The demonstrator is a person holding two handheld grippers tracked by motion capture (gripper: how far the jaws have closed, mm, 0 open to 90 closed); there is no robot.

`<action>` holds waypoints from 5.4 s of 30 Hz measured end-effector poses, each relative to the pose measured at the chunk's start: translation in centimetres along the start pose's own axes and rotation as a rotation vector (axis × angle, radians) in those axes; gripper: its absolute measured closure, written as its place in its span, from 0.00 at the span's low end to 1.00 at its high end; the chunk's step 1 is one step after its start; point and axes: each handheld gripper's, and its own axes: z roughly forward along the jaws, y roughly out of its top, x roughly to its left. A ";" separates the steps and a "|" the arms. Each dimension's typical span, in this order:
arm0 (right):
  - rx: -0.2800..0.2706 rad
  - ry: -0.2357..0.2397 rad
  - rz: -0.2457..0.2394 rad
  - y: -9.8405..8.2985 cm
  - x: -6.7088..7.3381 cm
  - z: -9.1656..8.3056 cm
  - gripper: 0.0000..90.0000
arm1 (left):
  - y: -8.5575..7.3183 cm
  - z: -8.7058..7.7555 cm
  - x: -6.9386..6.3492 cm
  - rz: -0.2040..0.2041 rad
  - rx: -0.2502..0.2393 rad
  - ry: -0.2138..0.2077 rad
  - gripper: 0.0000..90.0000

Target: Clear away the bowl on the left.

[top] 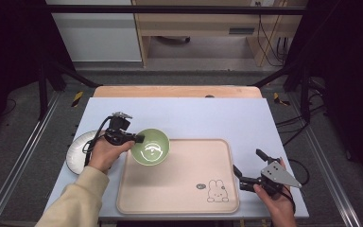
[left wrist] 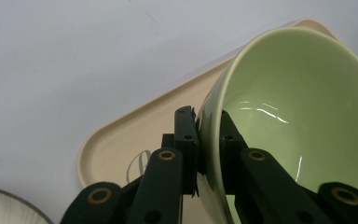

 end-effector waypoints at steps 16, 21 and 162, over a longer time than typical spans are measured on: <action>-0.007 -0.005 0.008 0.1 -0.2 -0.1 0.04 | 0.8 2.4 -2.4 0.035 0.026 -0.038 0.92; -0.009 0.001 0.010 0.1 -0.2 -0.1 0.04 | 0.9 3.1 -3.2 0.053 0.039 -0.054 0.92; 0.012 0.021 0.006 -0.1 0.0 0.2 0.04 | -1.6 6.6 -4.9 0.142 0.083 -0.010 0.61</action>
